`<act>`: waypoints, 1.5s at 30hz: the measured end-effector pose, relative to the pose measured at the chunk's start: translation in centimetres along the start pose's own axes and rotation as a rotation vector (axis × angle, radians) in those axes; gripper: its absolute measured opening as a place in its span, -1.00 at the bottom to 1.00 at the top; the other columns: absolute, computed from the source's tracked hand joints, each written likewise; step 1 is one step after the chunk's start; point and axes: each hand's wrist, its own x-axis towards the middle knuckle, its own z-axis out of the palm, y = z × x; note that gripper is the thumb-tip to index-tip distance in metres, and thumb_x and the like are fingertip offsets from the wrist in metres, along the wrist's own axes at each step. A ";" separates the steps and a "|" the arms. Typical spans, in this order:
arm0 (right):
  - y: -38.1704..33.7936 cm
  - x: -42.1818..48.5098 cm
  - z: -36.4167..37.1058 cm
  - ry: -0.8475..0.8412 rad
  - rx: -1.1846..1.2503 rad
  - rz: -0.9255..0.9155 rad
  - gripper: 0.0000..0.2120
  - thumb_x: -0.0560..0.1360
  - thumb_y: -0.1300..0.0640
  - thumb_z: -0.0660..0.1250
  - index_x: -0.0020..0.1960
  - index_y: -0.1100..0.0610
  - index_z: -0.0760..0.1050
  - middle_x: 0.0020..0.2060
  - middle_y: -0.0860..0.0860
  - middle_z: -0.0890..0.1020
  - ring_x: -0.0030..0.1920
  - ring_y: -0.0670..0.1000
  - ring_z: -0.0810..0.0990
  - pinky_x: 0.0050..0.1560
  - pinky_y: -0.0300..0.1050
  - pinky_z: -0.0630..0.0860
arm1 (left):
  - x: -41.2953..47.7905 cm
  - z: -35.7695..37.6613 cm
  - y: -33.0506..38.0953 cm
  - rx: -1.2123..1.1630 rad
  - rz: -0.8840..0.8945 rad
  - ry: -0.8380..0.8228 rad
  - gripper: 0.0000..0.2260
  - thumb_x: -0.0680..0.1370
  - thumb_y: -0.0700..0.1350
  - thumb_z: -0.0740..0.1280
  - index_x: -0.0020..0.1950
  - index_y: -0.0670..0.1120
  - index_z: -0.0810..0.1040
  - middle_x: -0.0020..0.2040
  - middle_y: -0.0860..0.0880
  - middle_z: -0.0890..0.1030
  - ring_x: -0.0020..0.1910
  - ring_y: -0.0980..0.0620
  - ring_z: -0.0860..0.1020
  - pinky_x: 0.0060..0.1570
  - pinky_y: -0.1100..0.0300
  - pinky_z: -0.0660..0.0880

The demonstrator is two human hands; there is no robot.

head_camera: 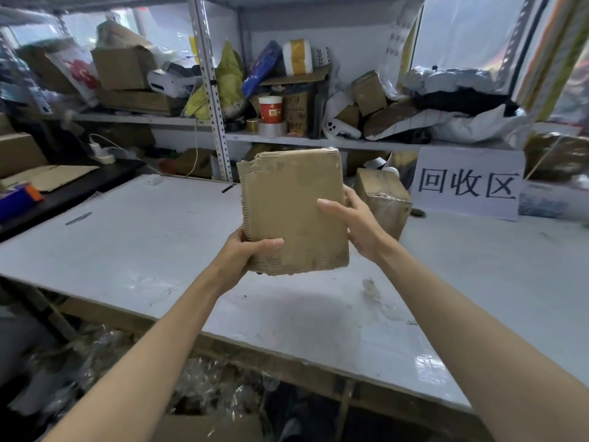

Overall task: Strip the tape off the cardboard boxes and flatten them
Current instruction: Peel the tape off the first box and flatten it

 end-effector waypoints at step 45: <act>-3.5 -10.0 -0.2 0.048 -0.584 -0.285 -0.88 0.41 0.26 0.47 -0.06 0.18 0.60 -0.27 0.05 0.58 -0.24 -0.01 0.53 -0.17 -0.20 0.53 | -1.6 5.7 2.6 0.796 0.583 -0.050 0.00 0.13 0.10 0.68 0.44 0.12 0.21 0.42 -0.07 0.11 0.38 -0.16 0.16 0.39 -0.07 0.29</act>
